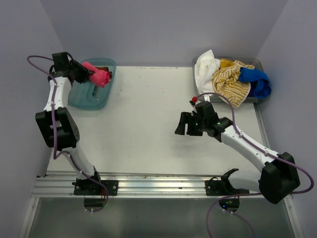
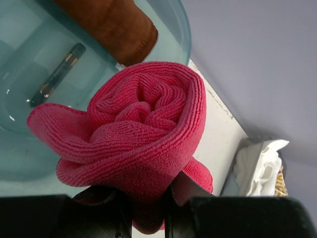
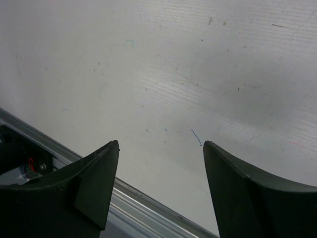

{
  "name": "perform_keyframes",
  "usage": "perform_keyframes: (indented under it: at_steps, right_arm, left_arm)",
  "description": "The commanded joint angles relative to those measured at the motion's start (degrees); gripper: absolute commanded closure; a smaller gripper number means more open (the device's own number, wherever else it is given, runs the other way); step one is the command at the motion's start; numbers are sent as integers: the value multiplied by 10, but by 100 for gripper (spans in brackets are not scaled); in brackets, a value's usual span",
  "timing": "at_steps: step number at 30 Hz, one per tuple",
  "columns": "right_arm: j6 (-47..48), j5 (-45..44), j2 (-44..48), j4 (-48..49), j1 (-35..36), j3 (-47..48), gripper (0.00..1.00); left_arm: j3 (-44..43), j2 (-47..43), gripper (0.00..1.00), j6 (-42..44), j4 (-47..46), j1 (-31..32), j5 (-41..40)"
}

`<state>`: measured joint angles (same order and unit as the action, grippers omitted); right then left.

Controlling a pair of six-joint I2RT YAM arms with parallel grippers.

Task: Roll the towels
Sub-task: Place the rolled towel into the container

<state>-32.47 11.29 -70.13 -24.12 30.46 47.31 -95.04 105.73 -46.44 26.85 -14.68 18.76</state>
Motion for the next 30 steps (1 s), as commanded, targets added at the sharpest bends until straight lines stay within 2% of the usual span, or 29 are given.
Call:
perform_keyframes:
  at_steps: [1, 9, 11, 20, 25, 27, 30]
  right_arm:
    - [-11, -21, 6, -29, 1, 11, 27]
    - [-6, -52, 3, -59, 0, 35, 27]
    - [-7, -53, 3, -60, 0, 38, 27]
    - [-3, -72, 18, -73, 0, 71, 27]
    - [-6, -72, 17, -72, 0, 74, 27]
    - [-8, -72, 17, -72, 1, 74, 27]
    - [-9, -72, 17, -71, 2, 73, 27]
  left_arm:
    - [-87, 94, 97, 19, -21, -12, 21]
    - [-274, 269, 95, 10, -17, -15, 6]
    - [-284, 301, 94, 5, -23, -17, 1]
    - [-252, 354, 91, -8, -70, -20, 3]
    - [-211, 351, 75, -8, -76, -21, 4]
    - [-188, 342, 74, -9, -76, -21, 3]
    - [-147, 314, 64, -10, -90, -21, -10]
